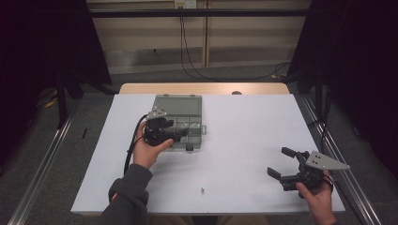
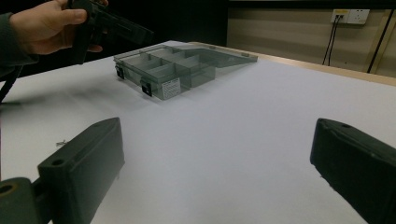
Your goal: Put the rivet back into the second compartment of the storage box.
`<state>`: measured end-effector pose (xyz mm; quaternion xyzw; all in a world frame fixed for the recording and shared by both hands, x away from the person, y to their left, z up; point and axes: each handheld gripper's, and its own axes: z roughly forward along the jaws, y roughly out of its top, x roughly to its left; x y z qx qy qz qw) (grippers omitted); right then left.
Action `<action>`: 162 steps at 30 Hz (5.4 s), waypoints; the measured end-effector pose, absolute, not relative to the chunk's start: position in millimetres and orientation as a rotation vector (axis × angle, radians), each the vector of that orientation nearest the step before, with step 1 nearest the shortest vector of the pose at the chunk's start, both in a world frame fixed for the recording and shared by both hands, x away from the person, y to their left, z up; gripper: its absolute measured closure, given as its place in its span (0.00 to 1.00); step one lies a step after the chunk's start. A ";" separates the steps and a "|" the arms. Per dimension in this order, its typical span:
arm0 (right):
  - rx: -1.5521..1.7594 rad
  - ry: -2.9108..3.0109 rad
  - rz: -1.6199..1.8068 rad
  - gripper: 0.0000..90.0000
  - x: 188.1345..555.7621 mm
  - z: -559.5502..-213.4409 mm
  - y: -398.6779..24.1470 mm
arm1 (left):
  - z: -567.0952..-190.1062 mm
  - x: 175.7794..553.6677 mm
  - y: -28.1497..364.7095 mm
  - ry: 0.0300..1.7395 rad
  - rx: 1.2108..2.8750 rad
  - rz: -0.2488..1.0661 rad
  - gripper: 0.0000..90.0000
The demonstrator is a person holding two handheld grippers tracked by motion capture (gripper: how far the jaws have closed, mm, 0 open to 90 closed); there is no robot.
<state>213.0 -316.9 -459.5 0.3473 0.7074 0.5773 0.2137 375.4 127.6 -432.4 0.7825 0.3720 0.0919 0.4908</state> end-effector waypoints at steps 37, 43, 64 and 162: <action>0.961 1.972 1.596 0.03 213.0 -459.6 -315.8 | -452.8 310.3 105.8 0.700 1.967 0.088 0.12; 0.960 1.971 1.596 0.03 213.0 -459.4 -316.1 | -454.8 304.1 101.9 0.679 1.987 0.082 0.11; 0.957 1.971 1.596 0.03 212.9 -459.3 -315.5 | -464.1 289.8 91.4 0.636 2.033 0.028 0.11; 0.953 1.968 1.599 0.03 211.6 -458.3 -316.2 | -450.4 401.4 141.6 1.077 1.855 0.504 0.91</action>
